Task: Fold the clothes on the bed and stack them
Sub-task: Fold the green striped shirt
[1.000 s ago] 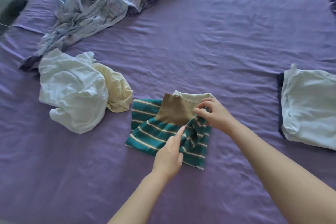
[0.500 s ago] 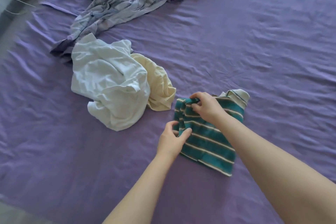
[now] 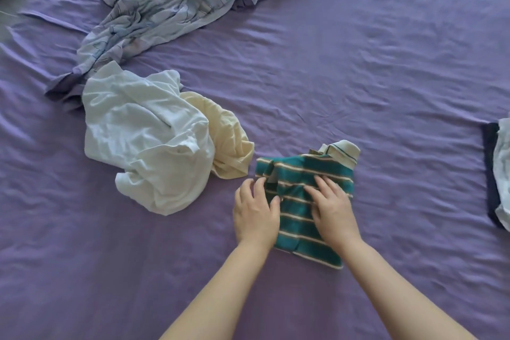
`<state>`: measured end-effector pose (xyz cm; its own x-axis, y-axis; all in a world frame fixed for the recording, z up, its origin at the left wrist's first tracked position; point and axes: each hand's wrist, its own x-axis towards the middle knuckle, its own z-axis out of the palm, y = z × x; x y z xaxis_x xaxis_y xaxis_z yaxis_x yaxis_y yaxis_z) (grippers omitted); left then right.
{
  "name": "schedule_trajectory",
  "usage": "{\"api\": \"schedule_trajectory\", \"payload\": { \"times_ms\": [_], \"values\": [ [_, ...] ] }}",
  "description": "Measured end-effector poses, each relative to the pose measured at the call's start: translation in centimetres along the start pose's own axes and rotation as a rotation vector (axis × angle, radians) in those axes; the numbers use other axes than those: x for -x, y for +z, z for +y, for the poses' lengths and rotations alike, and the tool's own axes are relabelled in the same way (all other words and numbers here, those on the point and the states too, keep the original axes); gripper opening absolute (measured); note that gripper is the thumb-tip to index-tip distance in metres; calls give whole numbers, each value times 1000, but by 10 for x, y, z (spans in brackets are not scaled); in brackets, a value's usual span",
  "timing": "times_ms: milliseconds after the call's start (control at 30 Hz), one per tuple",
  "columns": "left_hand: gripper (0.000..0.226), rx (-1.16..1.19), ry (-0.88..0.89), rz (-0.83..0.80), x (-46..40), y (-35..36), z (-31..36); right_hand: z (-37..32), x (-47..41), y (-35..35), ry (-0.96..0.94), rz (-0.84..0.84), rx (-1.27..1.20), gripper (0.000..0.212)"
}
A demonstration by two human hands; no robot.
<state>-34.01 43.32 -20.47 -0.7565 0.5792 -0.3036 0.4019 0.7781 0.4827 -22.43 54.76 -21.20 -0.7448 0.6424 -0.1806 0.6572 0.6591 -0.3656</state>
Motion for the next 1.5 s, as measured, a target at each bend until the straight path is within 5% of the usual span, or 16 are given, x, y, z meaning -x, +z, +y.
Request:
{"api": "schedule_trajectory", "payload": {
  "times_ms": [100,233,400,533,833,1067,1200,1333,1500],
  "values": [
    [66,-85,240,73,2,6,16,-3,4,6,-42,-80,110,46],
    [41,-246,638,139,-1,18,21,2,7,5,-72,-99,161,45],
    [39,-393,272,-50,-26,20,10,19,23,1,84,98,110,35],
    [43,-233,58,-113,-32,16,6,25,30,6,331,-17,-78,48],
    [57,-105,-103,-267,-21,18,17,16,32,10,437,-145,-114,66],
    [85,152,-37,-225,-13,16,17,30,23,2,608,28,-699,98],
    [110,522,-296,-74,-17,18,18,33,8,2,783,-23,-815,66],
    [59,940,-664,-175,-28,13,28,36,1,-1,739,-6,-906,32],
    [34,923,-452,-195,-25,13,51,58,5,-19,647,80,-965,13]
  ]
}}
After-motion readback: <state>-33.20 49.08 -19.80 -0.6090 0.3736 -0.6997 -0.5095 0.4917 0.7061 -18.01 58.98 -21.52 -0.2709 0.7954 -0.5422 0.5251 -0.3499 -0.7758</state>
